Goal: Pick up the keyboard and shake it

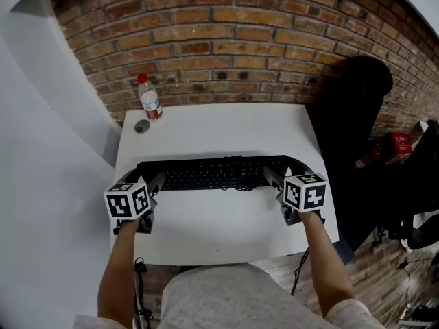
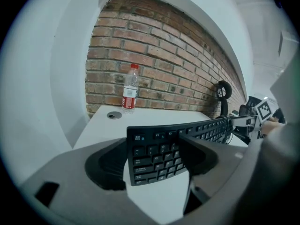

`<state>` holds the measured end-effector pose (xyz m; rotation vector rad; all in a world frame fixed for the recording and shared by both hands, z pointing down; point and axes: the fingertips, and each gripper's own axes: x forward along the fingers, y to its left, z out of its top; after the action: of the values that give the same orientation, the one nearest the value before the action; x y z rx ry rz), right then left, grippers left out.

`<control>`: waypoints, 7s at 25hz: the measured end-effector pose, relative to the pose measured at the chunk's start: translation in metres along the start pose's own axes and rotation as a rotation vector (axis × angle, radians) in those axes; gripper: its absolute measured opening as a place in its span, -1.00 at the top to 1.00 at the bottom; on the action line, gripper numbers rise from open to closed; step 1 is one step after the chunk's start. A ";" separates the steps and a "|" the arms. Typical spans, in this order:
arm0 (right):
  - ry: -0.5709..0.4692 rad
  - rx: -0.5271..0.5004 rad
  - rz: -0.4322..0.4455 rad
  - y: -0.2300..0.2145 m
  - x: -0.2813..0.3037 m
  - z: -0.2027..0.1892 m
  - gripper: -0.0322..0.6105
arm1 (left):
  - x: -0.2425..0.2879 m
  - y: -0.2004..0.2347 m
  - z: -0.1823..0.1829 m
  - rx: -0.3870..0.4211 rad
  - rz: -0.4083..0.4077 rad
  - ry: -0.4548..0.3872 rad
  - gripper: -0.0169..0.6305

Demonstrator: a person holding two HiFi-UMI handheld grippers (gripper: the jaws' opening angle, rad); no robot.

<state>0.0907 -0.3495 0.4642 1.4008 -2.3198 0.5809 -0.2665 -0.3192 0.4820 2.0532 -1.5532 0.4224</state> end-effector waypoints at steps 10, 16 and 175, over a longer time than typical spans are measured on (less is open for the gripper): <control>-0.102 -0.066 0.026 -0.002 -0.004 -0.012 -0.20 | -0.010 -0.006 -0.002 0.013 -0.013 -0.065 -0.01; -0.101 -0.097 0.035 0.000 -0.005 -0.013 -0.20 | -0.014 -0.007 -0.007 0.025 -0.013 -0.045 -0.01; -0.130 -0.172 -0.045 0.174 -0.228 -0.092 0.87 | -0.219 -0.155 -0.101 0.159 -0.087 -0.188 0.97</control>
<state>0.0439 -0.0591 0.3993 1.4433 -2.3670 0.2770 -0.1755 -0.0565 0.4122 2.3318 -1.5737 0.3373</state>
